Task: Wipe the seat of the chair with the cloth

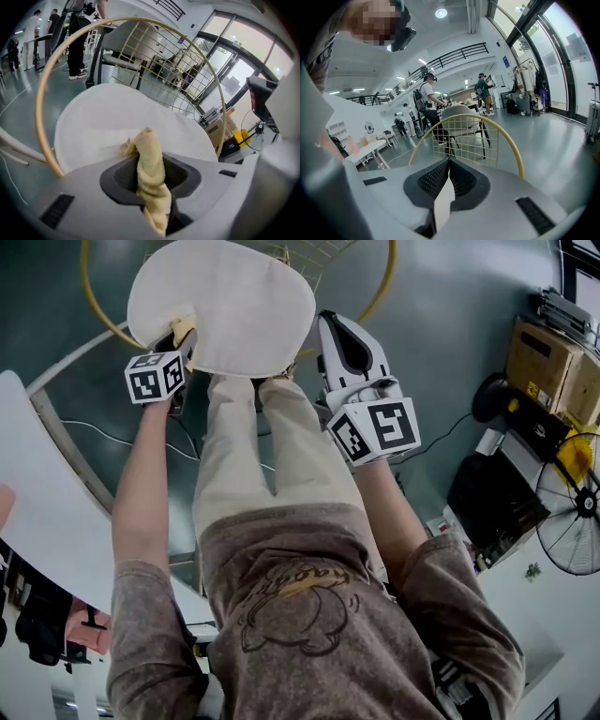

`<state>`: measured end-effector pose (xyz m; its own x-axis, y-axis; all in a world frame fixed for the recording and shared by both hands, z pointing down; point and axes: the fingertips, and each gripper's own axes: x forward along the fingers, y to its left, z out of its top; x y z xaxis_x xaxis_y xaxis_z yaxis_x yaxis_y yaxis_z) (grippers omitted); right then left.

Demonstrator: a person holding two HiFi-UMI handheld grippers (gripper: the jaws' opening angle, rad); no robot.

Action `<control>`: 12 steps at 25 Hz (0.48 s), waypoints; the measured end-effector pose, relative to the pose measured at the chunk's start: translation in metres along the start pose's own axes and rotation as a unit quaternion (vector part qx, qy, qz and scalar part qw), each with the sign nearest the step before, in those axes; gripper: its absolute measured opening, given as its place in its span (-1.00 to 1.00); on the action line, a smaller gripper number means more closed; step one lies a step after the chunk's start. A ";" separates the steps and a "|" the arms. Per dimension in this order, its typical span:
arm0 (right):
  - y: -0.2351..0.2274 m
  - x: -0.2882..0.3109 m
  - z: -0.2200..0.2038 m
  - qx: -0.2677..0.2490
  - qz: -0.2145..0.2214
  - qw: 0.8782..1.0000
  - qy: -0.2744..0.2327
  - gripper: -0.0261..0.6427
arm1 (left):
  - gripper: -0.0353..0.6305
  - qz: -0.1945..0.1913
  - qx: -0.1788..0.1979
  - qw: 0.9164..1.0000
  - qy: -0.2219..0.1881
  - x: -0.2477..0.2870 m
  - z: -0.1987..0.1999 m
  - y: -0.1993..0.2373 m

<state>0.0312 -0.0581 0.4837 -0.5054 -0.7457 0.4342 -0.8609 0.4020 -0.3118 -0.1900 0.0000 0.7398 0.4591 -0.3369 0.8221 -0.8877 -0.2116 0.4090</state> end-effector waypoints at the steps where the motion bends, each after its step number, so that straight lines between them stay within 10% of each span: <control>1: -0.002 -0.002 0.000 0.001 -0.002 1.000 0.000 -0.84 | -0.53 -0.004 0.003 1.000 0.003 0.003 -0.003 -0.007; 12: -0.016 -0.019 -0.003 0.005 -0.008 1.000 -0.003 -0.84 | -0.53 -0.066 -0.033 0.997 0.018 0.024 -0.035 -0.089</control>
<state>0.0541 -0.0487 0.4825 -0.4908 -0.7554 0.4341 -0.8685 0.3843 -0.3132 -0.1007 0.0425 0.7367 0.5723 -0.2770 0.7718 -0.8200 -0.1908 0.5396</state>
